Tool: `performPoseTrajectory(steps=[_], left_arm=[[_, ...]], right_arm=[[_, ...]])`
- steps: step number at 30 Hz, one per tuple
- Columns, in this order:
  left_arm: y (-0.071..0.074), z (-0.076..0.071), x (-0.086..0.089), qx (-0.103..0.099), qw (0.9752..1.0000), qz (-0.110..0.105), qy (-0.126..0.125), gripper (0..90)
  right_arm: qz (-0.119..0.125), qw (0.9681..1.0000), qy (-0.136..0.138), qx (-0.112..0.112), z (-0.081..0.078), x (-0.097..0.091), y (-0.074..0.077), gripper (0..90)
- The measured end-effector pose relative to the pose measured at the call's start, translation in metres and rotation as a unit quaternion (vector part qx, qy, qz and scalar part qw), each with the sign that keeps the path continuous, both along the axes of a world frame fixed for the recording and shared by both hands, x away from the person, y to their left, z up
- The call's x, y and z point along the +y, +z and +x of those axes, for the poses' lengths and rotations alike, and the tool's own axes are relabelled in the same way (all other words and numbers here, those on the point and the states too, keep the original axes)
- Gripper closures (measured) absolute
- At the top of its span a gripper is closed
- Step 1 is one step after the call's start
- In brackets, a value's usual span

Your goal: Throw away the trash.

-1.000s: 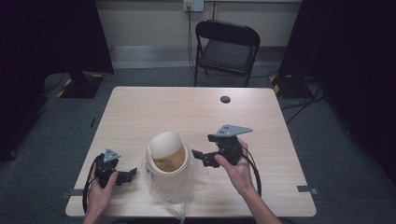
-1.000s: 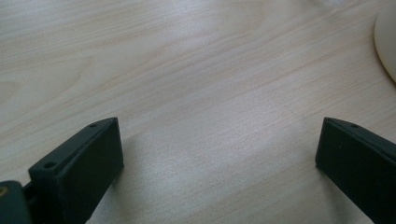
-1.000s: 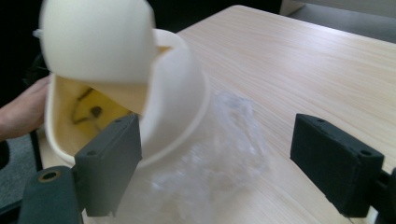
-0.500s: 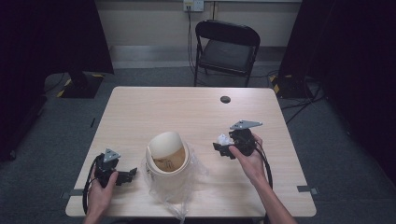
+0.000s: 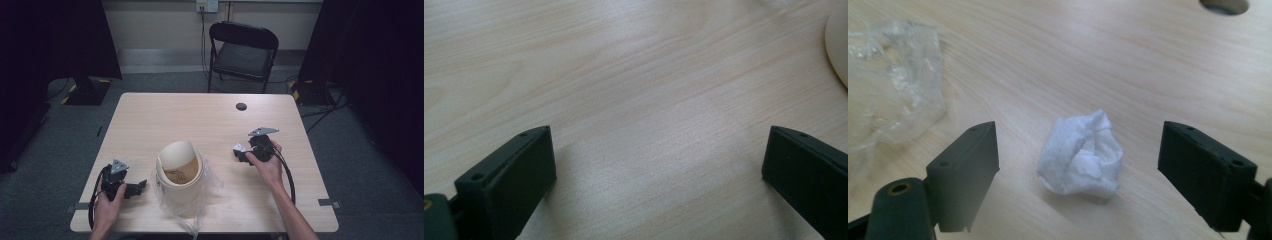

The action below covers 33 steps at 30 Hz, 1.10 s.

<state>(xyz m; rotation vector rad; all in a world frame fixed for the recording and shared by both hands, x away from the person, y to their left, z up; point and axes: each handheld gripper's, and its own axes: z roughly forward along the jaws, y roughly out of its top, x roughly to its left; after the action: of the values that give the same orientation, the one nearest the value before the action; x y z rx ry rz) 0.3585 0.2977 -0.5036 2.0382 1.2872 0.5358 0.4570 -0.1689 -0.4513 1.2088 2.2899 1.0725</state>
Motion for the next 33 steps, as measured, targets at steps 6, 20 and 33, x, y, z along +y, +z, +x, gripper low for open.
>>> performPoseTrajectory(steps=[6,20,33], left_arm=[[0.0,0.0,0.0,0.0,1.0,0.0,0.0,0.3],[0.0,-0.001,-0.001,0.0,1.0,0.0,0.007,0.3],[0.0,-0.002,-0.001,0.0,1.0,0.0,0.009,0.3]], right_arm=[[-0.002,0.9997,0.001,0.023,0.013,0.003,-0.021,19.9],[0.013,0.9995,-0.002,0.029,0.015,0.002,-0.042,40.4],[0.005,0.9998,-0.006,0.019,0.004,0.001,-0.039,56.2]])
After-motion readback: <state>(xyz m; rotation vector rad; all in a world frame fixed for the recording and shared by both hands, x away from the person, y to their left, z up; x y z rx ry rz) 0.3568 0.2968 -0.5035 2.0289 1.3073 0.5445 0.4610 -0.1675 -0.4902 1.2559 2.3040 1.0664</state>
